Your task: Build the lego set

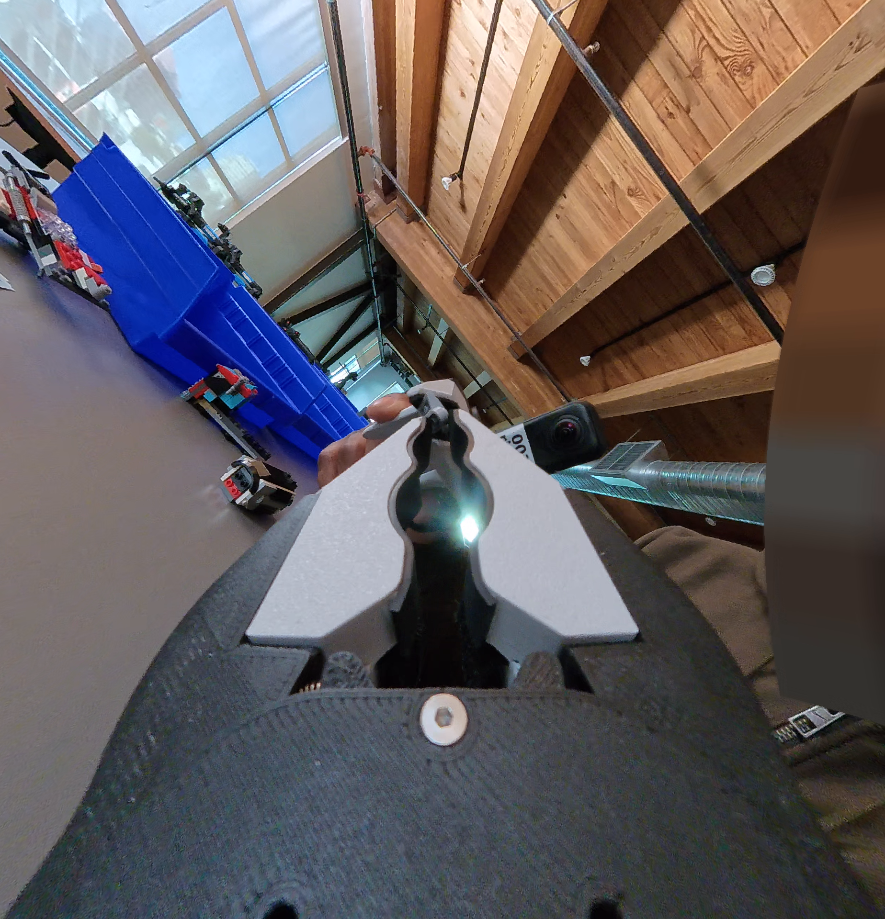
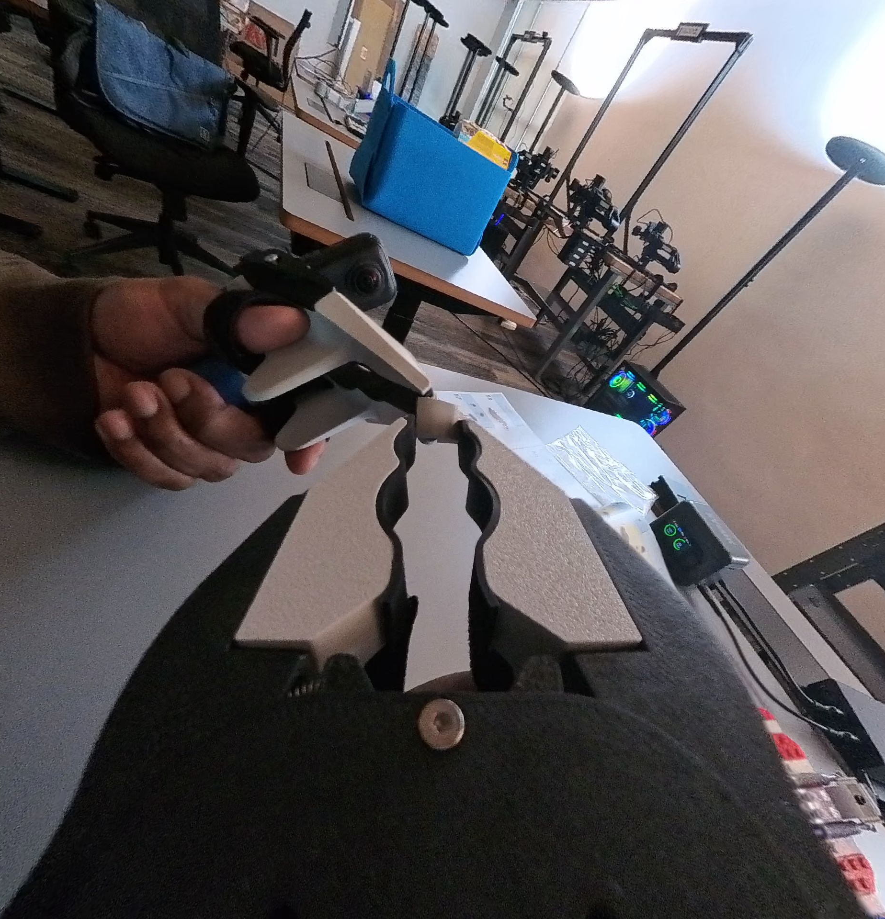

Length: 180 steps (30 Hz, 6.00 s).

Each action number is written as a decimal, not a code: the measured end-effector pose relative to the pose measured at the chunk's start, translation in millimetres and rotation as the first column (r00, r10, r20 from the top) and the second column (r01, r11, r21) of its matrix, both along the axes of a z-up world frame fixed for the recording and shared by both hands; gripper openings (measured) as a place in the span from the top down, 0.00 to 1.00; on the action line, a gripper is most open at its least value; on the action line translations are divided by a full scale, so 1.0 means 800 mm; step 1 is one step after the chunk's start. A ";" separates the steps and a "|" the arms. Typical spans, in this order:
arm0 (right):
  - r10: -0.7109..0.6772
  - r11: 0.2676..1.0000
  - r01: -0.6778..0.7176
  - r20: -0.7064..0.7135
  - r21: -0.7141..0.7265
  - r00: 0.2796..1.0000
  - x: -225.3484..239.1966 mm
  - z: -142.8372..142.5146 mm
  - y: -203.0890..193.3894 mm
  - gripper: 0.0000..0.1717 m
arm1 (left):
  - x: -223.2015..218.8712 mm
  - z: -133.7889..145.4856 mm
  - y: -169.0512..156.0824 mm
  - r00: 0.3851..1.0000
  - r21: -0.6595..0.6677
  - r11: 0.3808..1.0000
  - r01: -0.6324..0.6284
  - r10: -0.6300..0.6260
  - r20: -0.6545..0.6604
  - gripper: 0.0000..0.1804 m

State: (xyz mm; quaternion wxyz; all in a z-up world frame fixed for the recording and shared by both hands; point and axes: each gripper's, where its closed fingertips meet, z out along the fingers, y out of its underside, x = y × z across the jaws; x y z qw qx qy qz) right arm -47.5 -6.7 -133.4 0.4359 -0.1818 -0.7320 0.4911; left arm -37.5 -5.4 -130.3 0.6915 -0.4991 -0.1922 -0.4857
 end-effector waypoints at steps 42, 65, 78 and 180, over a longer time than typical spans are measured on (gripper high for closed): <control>-0.156 0.966 0.155 -0.009 0.205 0.988 -0.002 -0.037 0.015 0.94 | 0.004 -0.023 0.017 0.999 -0.132 0.991 0.023 -0.018 0.034 0.94; -0.209 0.908 0.213 -0.050 0.360 0.977 -0.003 -0.062 0.027 0.94 | 0.007 -0.051 0.032 0.994 -0.312 0.947 -0.073 0.042 -0.104 0.89; -0.237 0.827 0.274 -0.137 0.491 0.962 -0.010 -0.073 0.031 0.94 | 0.000 -0.066 0.038 0.974 -0.399 0.900 -0.175 0.100 -0.201 0.87; 0.041 0.978 -0.047 0.031 0.204 0.999 0.017 -0.031 0.018 0.94 | 0.012 -0.031 0.021 0.996 -0.173 0.983 0.061 -0.049 0.069 0.95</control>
